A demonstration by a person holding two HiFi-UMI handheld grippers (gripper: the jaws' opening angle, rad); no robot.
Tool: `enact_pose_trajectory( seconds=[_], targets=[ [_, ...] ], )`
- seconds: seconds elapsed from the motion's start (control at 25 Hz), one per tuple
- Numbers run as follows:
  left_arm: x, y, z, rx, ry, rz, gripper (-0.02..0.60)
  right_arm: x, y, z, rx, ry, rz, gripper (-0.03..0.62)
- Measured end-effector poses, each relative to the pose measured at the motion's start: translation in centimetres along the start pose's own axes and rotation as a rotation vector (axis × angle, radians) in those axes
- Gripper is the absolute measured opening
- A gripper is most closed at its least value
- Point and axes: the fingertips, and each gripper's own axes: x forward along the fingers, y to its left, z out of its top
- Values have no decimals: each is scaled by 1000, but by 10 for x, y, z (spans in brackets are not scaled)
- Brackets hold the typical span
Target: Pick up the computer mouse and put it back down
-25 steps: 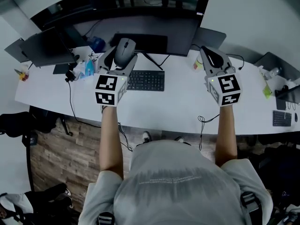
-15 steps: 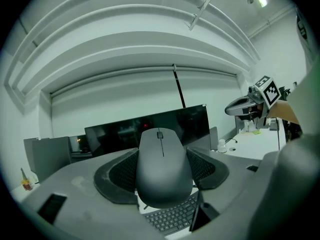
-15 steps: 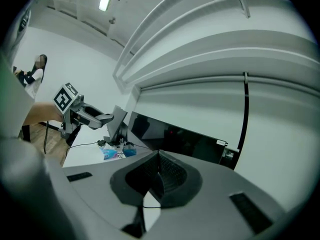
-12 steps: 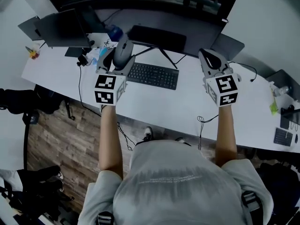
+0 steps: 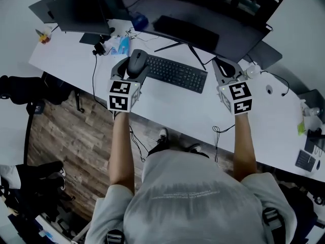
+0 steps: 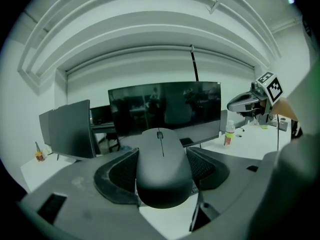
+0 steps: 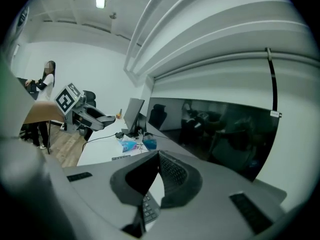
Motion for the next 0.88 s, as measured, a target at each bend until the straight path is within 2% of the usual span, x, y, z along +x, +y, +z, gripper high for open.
enact_pose_trajectory(
  seconds=[0.4, 0.88],
  targets=[
    [35, 12, -109, -92, 199, -23, 292, 60, 30, -54, 36, 125, 78, 2],
    [84, -11, -224, -182, 401, -139, 292, 115, 88, -110, 87, 265, 177, 3]
  ],
)
